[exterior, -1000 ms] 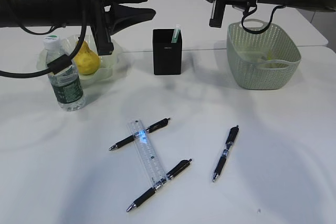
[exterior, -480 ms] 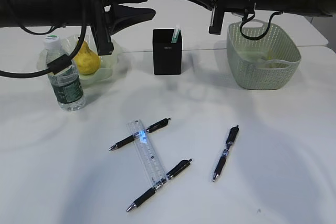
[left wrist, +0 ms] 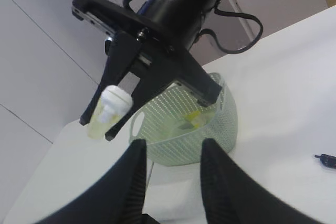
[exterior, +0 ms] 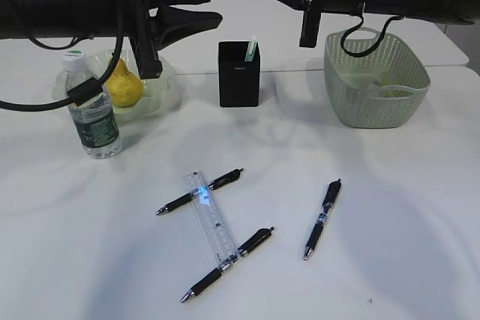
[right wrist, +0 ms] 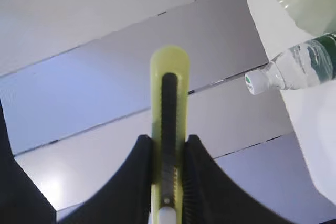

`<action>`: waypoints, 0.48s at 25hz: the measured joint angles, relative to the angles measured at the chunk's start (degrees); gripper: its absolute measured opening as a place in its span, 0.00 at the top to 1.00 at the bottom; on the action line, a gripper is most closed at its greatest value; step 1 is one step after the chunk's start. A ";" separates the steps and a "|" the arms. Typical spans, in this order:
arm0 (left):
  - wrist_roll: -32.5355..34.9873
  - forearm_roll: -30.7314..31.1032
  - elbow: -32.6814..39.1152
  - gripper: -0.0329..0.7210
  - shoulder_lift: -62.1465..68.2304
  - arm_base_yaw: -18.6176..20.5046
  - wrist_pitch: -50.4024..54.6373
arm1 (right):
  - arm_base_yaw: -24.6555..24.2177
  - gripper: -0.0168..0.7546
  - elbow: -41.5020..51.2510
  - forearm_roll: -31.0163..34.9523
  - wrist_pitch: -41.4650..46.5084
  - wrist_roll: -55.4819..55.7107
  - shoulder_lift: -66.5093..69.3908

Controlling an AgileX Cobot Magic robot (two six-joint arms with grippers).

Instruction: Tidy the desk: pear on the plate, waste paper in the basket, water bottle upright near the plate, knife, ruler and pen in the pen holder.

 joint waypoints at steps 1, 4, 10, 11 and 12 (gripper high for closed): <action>0.00 0.00 0.00 0.63 0.00 0.00 0.00 | 0.00 0.81 0.00 0.00 0.39 -1.87 0.00; 0.00 0.00 0.00 0.63 0.00 0.00 0.00 | 0.00 0.81 0.00 0.00 1.07 -4.46 0.00; 0.00 0.00 0.00 0.63 0.00 0.00 0.00 | 0.00 0.81 0.00 0.23 1.09 -5.21 0.00; 0.00 0.00 0.00 0.63 0.00 0.00 0.00 | 0.00 0.81 0.00 0.24 1.09 -5.21 0.00; 0.00 0.00 0.00 0.63 0.00 0.00 0.00 | 0.00 0.81 0.00 0.24 0.99 -5.21 0.00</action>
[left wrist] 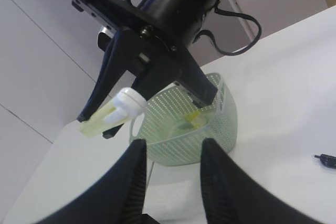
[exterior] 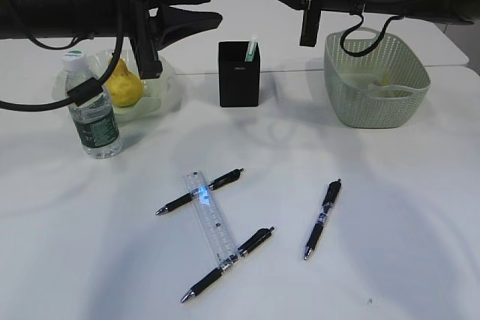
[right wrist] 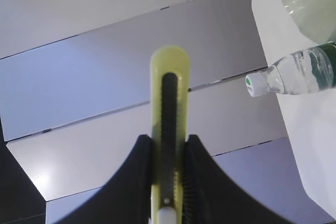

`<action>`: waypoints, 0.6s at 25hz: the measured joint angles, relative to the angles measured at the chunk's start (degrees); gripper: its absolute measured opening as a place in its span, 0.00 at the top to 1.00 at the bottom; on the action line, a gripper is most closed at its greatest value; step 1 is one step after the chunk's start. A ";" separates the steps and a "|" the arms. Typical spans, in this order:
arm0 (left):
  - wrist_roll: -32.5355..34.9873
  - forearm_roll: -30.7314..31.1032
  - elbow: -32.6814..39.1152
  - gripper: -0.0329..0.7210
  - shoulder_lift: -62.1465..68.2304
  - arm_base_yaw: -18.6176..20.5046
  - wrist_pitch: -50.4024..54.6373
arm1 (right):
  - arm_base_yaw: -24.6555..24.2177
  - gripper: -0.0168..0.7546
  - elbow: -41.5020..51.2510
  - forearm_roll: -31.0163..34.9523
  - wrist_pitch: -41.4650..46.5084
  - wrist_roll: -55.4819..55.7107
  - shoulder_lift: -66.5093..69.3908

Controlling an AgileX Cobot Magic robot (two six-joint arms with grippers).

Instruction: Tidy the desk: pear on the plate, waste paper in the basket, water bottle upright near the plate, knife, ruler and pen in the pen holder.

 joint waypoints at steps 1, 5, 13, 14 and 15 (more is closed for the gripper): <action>0.00 0.00 0.00 0.63 0.00 0.00 0.00 | 0.00 0.81 0.00 0.00 0.00 0.38 0.00; 0.00 0.00 0.00 0.63 0.00 0.00 0.00 | 0.00 0.81 0.00 0.10 0.12 6.80 0.00; 8.71 0.00 0.00 0.63 0.00 0.04 -2.01 | 0.09 0.80 0.00 -1.67 0.23 15.80 0.12; 9.52 0.00 0.00 0.63 0.00 0.04 -2.45 | 0.09 0.80 0.00 -2.68 0.23 16.74 0.12; 10.25 0.00 0.00 0.63 0.00 0.04 -2.91 | 0.09 0.80 0.00 -4.16 0.23 17.77 0.12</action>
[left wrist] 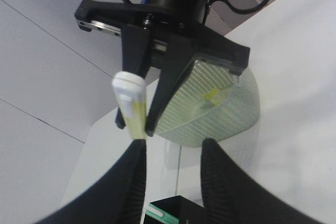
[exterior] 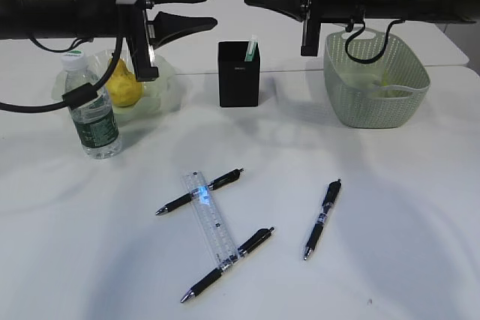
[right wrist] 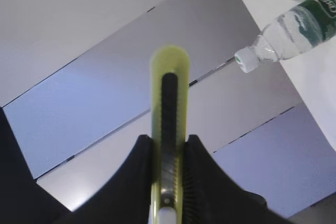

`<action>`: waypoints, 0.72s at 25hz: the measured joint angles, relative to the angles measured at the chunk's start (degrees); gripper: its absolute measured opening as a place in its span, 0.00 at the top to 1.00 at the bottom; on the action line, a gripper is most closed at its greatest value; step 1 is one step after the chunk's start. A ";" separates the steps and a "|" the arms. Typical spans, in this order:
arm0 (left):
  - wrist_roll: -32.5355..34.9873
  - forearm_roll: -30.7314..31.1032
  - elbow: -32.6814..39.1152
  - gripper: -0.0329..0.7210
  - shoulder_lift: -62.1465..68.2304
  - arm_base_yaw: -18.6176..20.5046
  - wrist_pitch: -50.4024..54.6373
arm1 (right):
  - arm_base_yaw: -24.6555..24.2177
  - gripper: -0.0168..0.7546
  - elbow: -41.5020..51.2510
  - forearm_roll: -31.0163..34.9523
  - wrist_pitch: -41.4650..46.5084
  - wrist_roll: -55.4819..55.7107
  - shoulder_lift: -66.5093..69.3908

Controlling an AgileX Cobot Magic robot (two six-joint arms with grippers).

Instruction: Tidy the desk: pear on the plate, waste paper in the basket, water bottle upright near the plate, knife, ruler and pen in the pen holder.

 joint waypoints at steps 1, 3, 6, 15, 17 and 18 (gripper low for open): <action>0.60 0.00 0.00 0.63 0.00 0.00 -0.46 | 0.00 0.80 0.00 -1.59 0.00 0.95 0.00; 1.87 0.00 -0.11 0.63 0.00 0.00 -1.42 | 0.00 0.80 0.00 -3.99 0.11 2.46 0.00; 2.37 0.00 -0.49 0.63 0.00 0.00 -2.11 | 0.00 0.80 0.00 -4.93 0.11 3.38 0.02; 2.59 0.00 -3.53 0.63 0.87 0.00 -1.16 | 0.62 0.80 0.00 -4.93 0.22 3.71 0.02; 2.59 0.00 -3.48 0.63 1.82 0.00 0.29 | 0.62 0.80 0.00 -4.93 0.22 3.71 0.02; 2.59 0.00 -3.48 0.63 2.23 0.00 1.03 | 0.62 0.80 0.00 -4.93 0.22 3.71 0.02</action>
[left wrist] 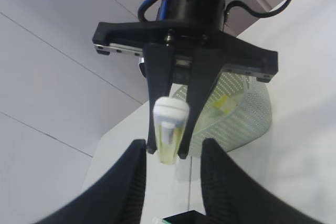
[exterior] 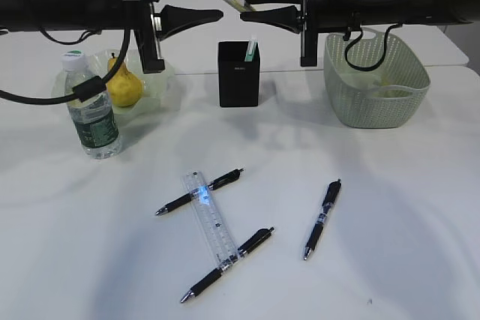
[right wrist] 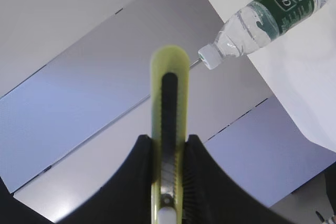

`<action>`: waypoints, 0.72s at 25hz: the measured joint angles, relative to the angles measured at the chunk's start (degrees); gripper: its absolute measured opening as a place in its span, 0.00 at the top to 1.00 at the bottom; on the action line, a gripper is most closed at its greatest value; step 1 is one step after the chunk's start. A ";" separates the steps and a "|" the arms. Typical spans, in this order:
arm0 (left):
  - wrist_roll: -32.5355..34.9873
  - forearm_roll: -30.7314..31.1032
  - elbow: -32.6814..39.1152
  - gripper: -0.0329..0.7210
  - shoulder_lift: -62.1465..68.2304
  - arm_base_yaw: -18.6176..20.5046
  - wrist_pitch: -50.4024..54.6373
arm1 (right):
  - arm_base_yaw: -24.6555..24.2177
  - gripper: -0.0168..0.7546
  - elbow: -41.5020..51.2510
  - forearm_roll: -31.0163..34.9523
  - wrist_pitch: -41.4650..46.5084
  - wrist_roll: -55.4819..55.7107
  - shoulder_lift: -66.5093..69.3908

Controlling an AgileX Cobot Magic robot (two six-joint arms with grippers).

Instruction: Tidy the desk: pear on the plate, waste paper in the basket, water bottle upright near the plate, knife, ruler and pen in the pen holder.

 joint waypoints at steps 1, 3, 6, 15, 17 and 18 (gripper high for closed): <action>0.00 0.00 0.00 0.63 0.22 0.00 0.52 | 0.00 0.80 0.00 0.10 0.00 0.11 0.00; 0.00 0.00 -0.09 0.63 0.33 0.00 0.77 | 0.00 0.80 0.00 0.10 0.00 0.11 0.00; 0.00 0.00 -0.13 0.63 0.33 -0.10 0.89 | 0.00 0.80 0.00 0.10 0.00 0.11 0.00; -0.10 0.00 -1.68 0.63 2.19 -0.10 2.40 | 0.00 0.80 0.00 0.10 0.00 0.04 0.00; -0.21 0.00 -1.91 0.63 2.51 -0.35 2.40 | 0.09 0.80 0.00 0.10 0.00 0.04 0.00; -0.21 0.00 -2.19 0.63 2.72 -0.72 2.40 | 0.09 0.80 0.00 0.10 0.00 0.04 0.00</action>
